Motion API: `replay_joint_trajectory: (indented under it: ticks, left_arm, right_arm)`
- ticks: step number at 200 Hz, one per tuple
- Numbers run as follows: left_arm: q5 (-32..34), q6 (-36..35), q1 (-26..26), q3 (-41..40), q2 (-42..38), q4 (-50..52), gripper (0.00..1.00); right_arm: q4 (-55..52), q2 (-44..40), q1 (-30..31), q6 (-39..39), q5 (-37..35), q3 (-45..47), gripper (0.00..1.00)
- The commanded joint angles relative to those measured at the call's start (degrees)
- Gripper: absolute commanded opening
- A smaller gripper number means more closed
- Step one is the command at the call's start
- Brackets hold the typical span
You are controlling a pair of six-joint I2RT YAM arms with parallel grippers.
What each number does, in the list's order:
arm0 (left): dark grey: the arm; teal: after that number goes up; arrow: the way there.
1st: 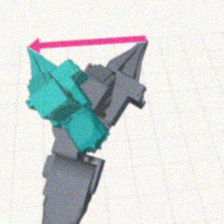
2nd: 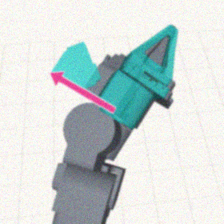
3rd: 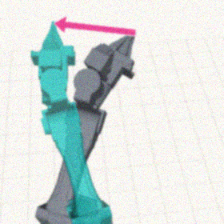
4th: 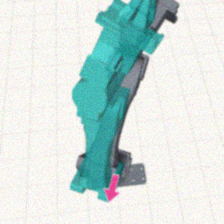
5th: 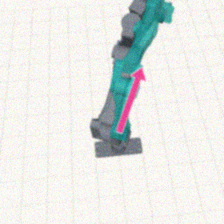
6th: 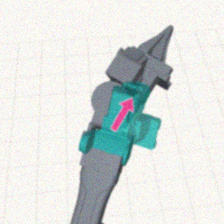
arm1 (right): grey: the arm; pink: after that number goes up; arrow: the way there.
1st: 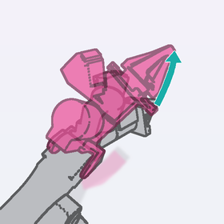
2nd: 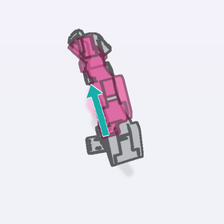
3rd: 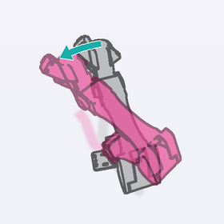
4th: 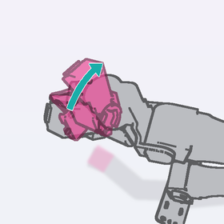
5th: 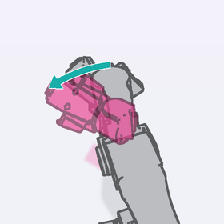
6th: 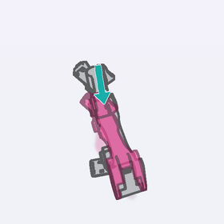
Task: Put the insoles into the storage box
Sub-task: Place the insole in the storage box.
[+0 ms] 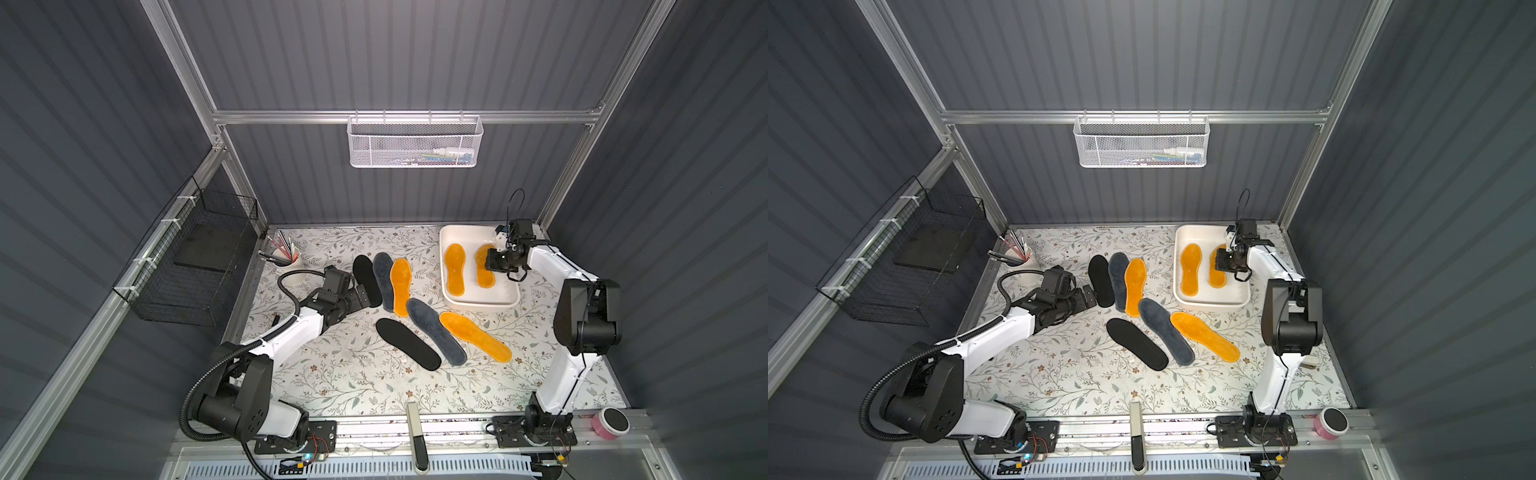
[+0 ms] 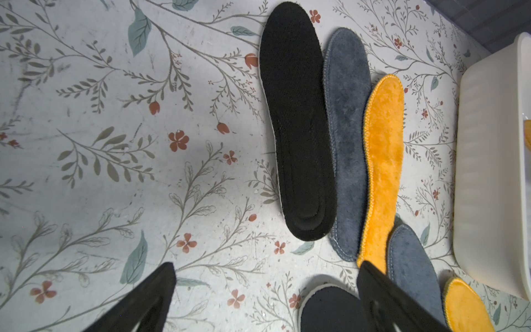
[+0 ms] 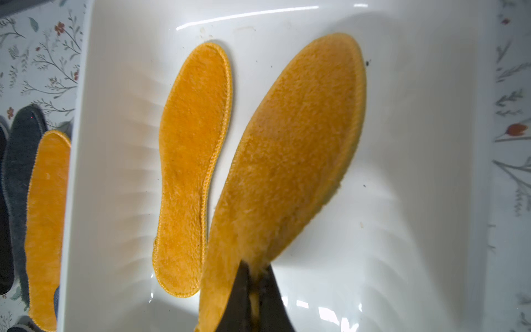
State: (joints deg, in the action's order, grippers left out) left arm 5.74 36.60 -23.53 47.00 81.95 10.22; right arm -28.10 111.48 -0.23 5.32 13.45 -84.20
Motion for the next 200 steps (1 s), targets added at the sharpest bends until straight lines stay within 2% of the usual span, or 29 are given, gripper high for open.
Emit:
replay_joint_trajectory:
  ticks: [1, 59, 105, 145, 200]
  left_arm:
    - [0.14, -2.47, 0.33, 2.47, 1.15, 0.91, 1.00]
    - [0.14, -3.07, 0.33, 3.15, 1.90, 1.47, 1.00]
    - [1.03, -2.69, 0.33, 2.43, 0.76, 1.36, 1.00]
    - [1.13, -2.75, 0.33, 2.65, 0.93, 1.59, 1.00]
    - [2.78, -2.76, 0.40, 3.07, 0.46, 2.91, 1.00]
  right_arm:
    - [-1.00, 2.62, -0.30, -0.16, -0.02, -2.54, 0.00]
    - [-3.83, 8.05, -0.33, -1.66, -2.67, -6.26, 0.00]
    - [-4.59, 9.02, -0.39, -1.53, -3.80, -6.61, 0.02]
    - [-5.79, 9.86, -0.47, -0.69, -4.95, -7.68, 0.10]
    - [-7.34, 10.51, -0.38, -0.24, -5.02, -9.50, 0.25]
